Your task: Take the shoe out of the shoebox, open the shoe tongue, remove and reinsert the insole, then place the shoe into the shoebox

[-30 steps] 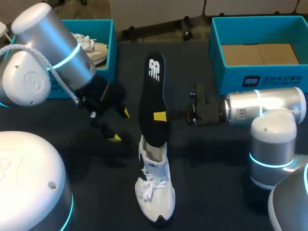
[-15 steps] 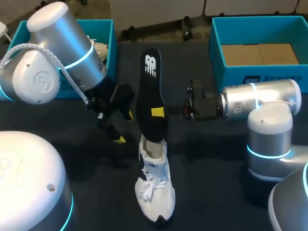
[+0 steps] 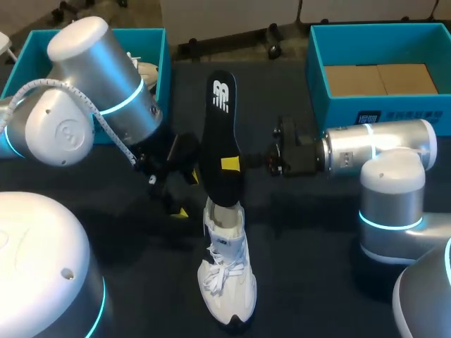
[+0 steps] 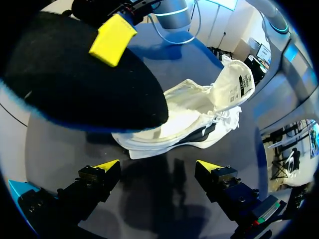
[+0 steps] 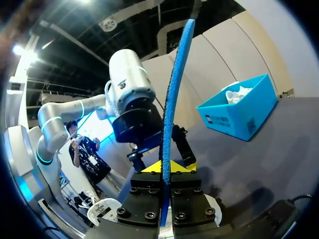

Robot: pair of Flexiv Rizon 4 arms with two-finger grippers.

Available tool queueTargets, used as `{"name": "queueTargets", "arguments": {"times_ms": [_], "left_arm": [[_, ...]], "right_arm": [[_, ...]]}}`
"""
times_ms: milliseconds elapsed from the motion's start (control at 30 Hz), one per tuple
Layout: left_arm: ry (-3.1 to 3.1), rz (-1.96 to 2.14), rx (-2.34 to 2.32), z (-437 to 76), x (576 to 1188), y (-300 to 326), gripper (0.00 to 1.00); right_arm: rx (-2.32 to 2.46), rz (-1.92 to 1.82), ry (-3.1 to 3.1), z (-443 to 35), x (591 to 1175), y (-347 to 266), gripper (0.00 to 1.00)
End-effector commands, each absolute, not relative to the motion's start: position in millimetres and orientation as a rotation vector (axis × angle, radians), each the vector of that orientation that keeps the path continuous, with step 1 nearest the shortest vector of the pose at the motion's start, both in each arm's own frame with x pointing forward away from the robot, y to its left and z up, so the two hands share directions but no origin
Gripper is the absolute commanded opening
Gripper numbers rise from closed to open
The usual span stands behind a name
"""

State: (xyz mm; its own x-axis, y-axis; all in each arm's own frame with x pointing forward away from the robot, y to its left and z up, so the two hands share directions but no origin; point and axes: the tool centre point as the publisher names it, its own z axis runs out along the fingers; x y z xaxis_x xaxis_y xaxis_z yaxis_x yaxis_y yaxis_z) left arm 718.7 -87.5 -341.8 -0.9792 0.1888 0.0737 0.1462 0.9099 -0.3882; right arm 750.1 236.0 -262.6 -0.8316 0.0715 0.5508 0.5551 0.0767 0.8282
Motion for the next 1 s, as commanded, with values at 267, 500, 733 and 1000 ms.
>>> {"name": "queueTargets", "arguments": {"times_ms": [267, 500, 733, 1000], "left_arm": [[-2.984, 0.542, -0.268, -349, 716, -91, 1.00], [-2.996, 0.493, -0.146, -349, 712, -90, 1.00], [-3.014, 0.482, -0.120, -351, 707, -88, 1.00], [-3.014, 0.476, -0.092, -354, 705, -89, 1.00]], "right_arm": [[-0.687, -1.774, -1.967, -279, 763, 238, 0.00], [-0.705, -1.790, -1.962, -282, 756, 234, 0.00], [-0.707, -1.813, -1.967, -285, 755, 237, 0.00], [-0.710, -1.845, -1.955, -283, 757, 239, 0.00]]}}
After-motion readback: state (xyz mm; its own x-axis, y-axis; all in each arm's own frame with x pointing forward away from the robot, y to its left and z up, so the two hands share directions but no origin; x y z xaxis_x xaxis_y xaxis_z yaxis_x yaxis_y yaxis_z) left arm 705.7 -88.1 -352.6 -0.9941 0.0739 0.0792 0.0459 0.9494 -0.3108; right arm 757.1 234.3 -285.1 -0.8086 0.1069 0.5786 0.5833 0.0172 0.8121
